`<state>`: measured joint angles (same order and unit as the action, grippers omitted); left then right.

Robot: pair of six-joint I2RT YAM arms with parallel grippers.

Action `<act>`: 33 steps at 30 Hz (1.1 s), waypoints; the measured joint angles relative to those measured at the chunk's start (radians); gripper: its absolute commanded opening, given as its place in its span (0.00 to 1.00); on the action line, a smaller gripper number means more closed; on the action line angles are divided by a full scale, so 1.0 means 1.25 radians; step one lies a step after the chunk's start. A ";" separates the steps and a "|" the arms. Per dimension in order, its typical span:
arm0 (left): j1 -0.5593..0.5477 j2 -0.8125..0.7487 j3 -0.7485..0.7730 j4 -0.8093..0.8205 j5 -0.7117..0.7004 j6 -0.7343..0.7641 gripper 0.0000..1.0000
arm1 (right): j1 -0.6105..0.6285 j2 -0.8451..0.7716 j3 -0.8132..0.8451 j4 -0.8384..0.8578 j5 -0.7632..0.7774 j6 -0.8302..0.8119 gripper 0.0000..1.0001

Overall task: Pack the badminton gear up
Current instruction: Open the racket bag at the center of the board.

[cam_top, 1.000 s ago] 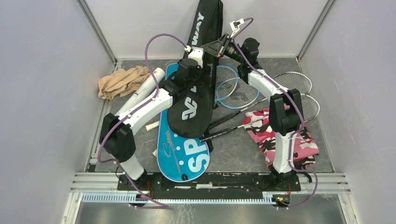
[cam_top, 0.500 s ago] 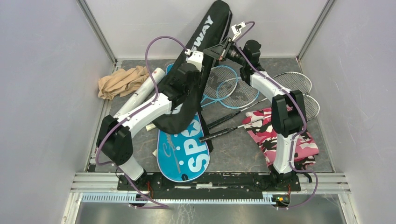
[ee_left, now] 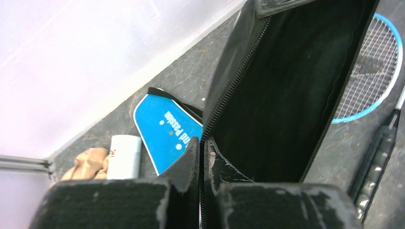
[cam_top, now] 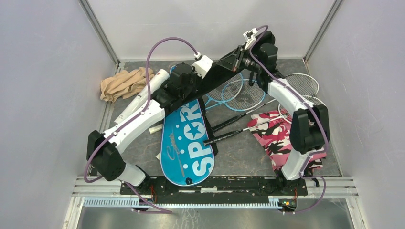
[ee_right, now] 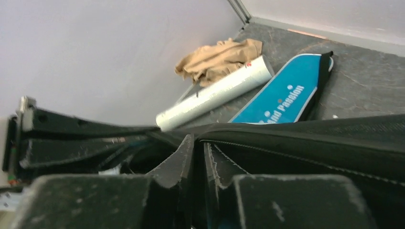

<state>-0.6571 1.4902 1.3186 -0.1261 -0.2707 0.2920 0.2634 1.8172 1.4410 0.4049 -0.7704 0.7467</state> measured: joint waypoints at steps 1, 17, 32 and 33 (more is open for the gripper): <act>-0.001 -0.009 0.000 -0.010 0.012 0.023 0.02 | -0.002 -0.017 -0.005 -0.032 -0.007 -0.031 0.27; 0.001 -0.037 0.016 -0.248 0.182 0.311 0.02 | -0.029 -0.295 0.028 -0.740 -0.007 -0.795 0.95; 0.003 -0.037 0.131 -0.399 0.374 0.397 0.02 | 0.031 -0.367 -0.058 -0.870 0.042 -1.112 0.89; 0.002 -0.037 0.133 -0.405 0.384 0.397 0.02 | 0.041 -0.360 -0.065 -0.871 0.047 -1.115 0.85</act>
<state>-0.6540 1.4445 1.4849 -0.6319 0.2092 0.7883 0.3145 1.3678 1.3598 -0.6834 -0.7120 -0.6464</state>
